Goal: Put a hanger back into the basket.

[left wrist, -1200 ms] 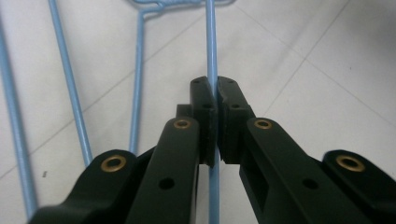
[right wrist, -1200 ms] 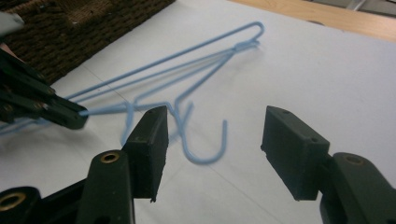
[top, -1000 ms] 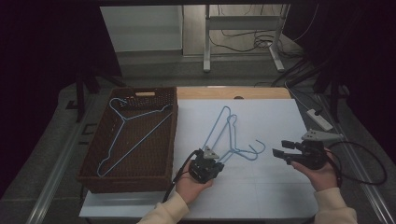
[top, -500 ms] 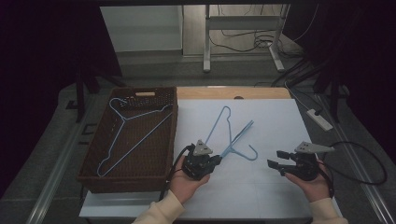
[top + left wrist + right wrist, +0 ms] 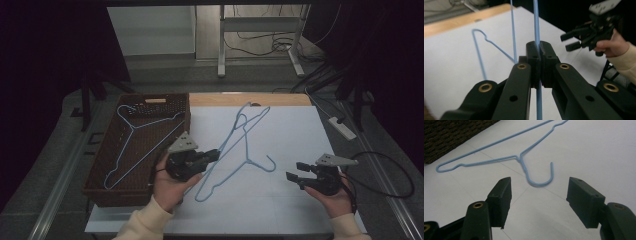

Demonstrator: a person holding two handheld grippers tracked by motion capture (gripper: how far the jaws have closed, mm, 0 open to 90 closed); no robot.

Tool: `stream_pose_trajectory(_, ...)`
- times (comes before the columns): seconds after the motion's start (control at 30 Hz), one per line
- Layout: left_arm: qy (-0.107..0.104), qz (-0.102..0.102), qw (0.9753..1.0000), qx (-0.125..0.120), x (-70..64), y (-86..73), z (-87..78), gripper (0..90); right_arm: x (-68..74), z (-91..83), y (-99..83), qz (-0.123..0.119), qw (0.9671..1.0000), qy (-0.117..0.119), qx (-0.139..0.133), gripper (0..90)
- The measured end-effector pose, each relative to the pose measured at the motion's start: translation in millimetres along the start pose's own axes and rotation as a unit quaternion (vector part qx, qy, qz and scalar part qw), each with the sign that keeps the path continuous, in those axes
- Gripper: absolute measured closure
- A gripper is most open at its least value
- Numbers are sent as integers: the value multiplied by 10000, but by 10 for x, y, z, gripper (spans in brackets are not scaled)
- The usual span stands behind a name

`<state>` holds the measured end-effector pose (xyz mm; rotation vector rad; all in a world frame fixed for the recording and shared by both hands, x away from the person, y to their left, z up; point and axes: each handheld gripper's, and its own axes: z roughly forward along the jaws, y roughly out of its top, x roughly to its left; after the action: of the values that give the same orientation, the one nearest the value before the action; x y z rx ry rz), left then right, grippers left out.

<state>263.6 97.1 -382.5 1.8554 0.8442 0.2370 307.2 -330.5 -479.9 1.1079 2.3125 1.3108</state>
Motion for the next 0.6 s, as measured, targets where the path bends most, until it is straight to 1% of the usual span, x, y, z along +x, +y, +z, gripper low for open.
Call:
stream_pose_trajectory(0.03,48,22,10000,-37,43,19,-85,869,2,4,-3,8,10000,5,1,376)
stream_pose_trajectory(0.1,128,11,9999,-87,111,33,-198,869,3,8,-3,-14,10000,5,21,376)
stream_pose_trajectory(0.13,195,-14,9997,-117,165,35,-277,869,4,9,-3,-14,10000,1,18,376)
stream_pose_trajectory(0.2,287,-35,9995,-143,237,31,-369,869,6,10,-1,-16,10000,4,21,376)
stream_pose_trajectory(0.27,366,-83,9991,-182,339,13,-491,869,8,13,-2,-29,10000,-2,27,376)
stream_pose_trajectory(0.37,535,-148,9982,-237,509,-35,-681,869,9,19,-3,-38,10000,2,36,376)
stream_pose_trajectory(0.43,558,-196,9979,-276,640,-76,-806,869,11,28,-5,-31,10000,1,46,377)
stream_pose_trajectory(0.6,751,-316,9964,-249,880,-182,-998,869,21,50,-7,-40,10000,-1,83,376)
